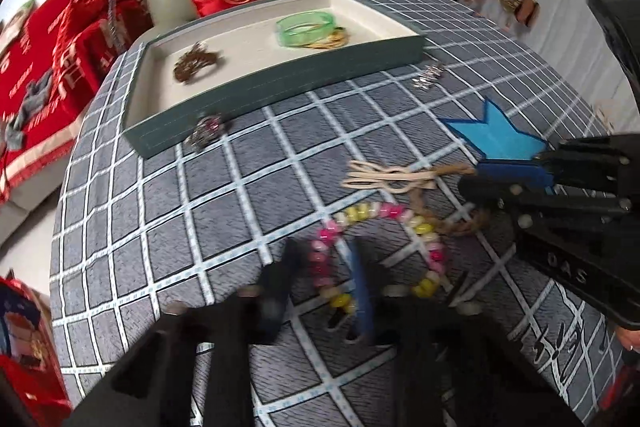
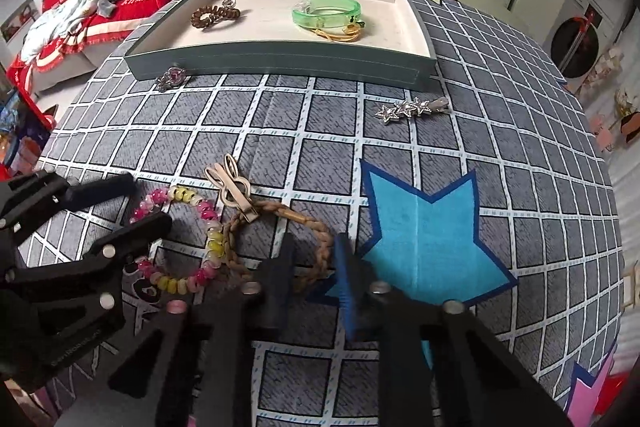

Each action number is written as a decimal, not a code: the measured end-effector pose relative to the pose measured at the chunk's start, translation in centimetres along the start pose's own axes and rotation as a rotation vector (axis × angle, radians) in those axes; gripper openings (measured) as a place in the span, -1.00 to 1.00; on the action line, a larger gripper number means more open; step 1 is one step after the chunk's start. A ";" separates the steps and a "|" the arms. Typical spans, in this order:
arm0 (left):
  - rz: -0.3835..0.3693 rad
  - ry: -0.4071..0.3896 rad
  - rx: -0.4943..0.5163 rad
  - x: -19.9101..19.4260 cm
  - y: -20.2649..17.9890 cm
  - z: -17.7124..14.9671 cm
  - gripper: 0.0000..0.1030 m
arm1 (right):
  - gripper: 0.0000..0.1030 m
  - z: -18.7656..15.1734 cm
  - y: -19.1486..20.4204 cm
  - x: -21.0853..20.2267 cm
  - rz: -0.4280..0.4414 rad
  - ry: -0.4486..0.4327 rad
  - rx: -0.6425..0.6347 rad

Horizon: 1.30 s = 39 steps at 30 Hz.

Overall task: Organize jewelry
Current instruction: 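Grasp the braided cord bracelet with the right gripper while the left grasps the beaded bracelet, then lower both bracelets into the tray beside the other jewelry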

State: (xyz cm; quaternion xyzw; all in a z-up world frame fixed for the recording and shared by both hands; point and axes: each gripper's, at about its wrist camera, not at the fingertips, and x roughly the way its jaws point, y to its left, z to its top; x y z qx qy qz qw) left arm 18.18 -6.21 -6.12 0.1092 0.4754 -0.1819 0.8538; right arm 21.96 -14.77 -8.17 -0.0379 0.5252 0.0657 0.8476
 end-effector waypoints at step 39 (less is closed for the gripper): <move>-0.024 -0.233 -0.242 -5.8 9.5 7.1 -0.53 | -0.85 8.6 -3.4 -8.0 0.056 -0.241 0.093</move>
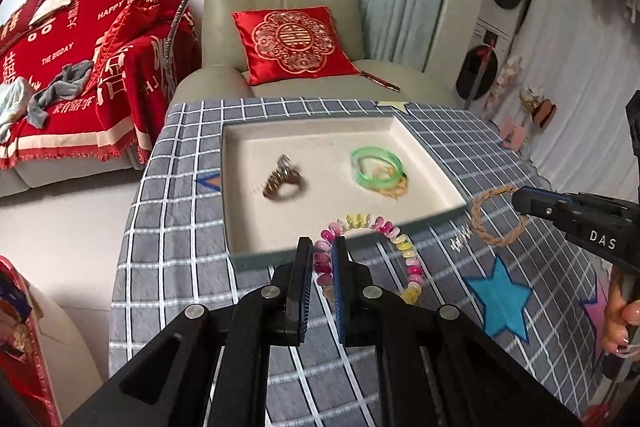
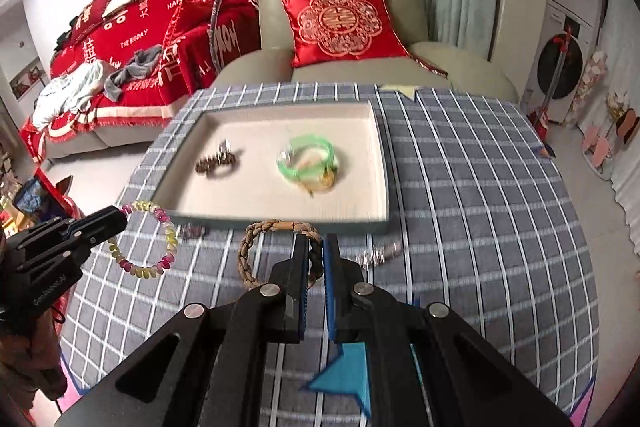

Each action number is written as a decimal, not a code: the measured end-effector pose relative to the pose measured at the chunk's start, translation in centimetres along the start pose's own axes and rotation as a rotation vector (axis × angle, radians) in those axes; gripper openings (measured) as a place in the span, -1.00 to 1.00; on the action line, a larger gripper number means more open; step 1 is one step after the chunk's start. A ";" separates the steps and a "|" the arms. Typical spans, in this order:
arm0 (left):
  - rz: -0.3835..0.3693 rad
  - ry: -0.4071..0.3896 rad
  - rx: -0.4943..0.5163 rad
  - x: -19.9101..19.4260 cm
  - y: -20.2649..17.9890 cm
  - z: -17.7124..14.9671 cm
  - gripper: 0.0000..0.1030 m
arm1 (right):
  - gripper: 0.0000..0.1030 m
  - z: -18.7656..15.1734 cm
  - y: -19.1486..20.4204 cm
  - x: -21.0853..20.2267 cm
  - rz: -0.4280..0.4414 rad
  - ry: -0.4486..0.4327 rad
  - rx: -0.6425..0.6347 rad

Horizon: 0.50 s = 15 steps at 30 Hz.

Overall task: Organize jewelry
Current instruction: 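Lower both bracelets into the tray beside the other jewelry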

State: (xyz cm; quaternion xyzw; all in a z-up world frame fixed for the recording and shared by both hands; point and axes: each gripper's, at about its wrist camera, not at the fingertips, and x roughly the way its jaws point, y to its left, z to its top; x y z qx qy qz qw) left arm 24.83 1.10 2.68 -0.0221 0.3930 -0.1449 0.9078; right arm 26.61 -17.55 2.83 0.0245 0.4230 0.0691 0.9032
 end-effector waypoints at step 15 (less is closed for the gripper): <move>0.036 0.095 -0.002 8.7 1.4 4.7 -0.53 | -0.85 5.1 -1.3 9.9 0.051 0.105 0.066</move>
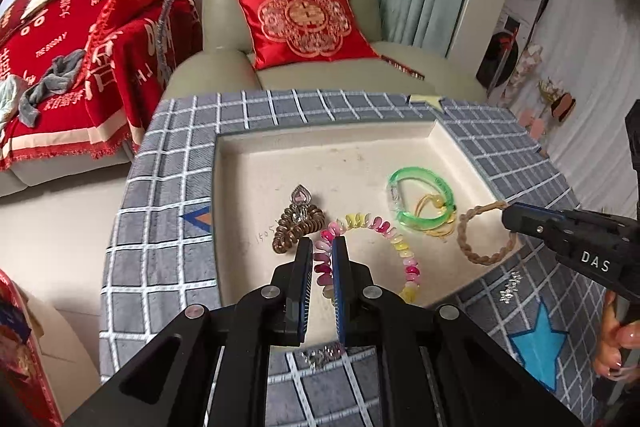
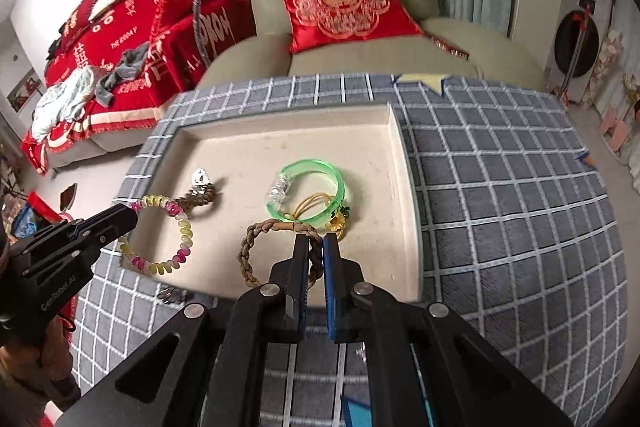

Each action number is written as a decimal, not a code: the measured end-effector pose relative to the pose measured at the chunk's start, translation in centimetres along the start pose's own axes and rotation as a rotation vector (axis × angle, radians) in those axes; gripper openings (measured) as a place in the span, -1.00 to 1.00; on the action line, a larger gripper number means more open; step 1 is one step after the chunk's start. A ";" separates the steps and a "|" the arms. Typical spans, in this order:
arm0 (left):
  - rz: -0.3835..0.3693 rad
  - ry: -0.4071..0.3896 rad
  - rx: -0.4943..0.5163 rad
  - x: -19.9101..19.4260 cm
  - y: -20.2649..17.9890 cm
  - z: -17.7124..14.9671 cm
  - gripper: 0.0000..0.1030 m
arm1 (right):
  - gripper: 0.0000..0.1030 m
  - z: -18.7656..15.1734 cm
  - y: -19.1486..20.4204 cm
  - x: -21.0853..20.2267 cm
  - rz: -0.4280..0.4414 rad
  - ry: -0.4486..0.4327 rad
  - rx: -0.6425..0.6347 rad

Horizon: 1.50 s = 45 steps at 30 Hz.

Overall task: Organize jewelry
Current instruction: 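Lower both bracelets into the tray beside the other jewelry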

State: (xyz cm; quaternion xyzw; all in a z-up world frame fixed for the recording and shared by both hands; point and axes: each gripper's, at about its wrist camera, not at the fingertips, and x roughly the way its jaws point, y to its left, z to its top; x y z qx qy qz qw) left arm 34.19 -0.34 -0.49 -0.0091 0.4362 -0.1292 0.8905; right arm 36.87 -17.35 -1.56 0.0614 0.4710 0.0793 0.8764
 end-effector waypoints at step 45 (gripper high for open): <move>0.166 0.075 0.083 7.2 -1.0 0.8 -0.52 | 0.25 1.6 -1.6 7.7 -0.029 0.060 0.040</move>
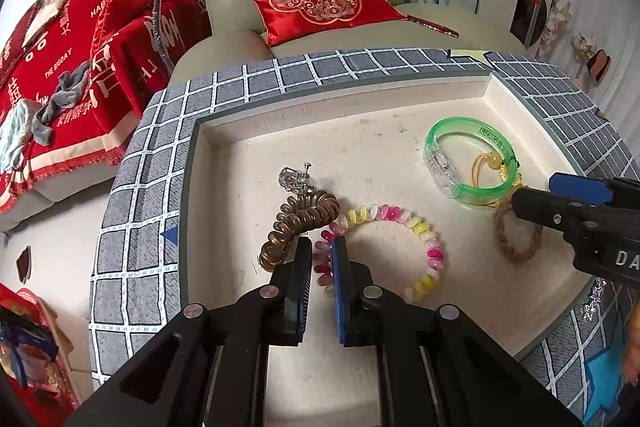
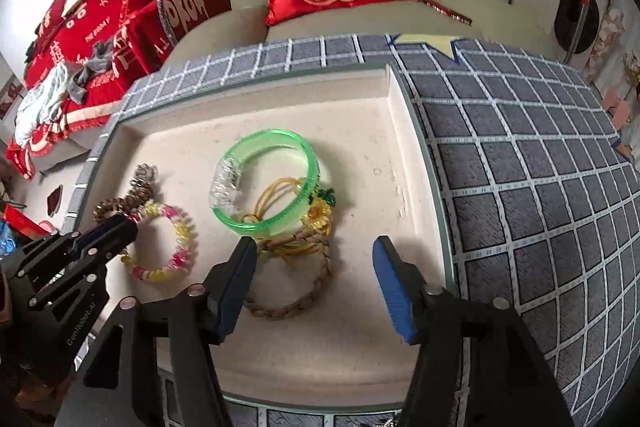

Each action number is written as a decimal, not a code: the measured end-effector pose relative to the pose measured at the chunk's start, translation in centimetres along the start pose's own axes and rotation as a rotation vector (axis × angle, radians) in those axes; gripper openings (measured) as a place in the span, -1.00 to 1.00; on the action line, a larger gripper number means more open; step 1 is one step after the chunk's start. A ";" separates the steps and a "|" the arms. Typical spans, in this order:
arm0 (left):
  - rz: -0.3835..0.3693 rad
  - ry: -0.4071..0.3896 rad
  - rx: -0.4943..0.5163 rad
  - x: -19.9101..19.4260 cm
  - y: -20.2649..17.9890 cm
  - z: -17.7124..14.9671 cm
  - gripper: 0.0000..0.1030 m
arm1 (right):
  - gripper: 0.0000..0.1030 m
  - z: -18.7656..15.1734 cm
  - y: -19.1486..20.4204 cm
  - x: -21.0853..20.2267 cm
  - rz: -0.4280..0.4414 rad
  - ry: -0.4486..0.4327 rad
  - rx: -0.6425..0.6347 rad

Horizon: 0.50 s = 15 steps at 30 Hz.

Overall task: Organize jewelry
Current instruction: 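Lower both bracelets into the tray beside the other jewelry, then open both grippers and move them back toward the loose items on the table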

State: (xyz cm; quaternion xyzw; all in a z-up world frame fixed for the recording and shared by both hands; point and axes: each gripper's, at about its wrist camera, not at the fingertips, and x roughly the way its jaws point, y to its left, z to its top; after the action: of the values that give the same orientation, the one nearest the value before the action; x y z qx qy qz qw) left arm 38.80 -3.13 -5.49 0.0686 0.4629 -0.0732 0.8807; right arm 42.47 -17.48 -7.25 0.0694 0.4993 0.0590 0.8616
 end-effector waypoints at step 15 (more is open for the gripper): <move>-0.065 -0.044 -0.062 -2.0 0.8 0.4 -0.52 | 0.26 -0.7 -0.1 -4.5 0.045 -0.074 0.029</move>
State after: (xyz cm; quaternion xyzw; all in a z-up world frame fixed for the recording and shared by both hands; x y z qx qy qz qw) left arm 38.16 -2.29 -3.62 0.0244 0.4476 -0.0888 0.8895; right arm 39.67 -18.28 -3.81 0.0954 0.4660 0.0687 0.8769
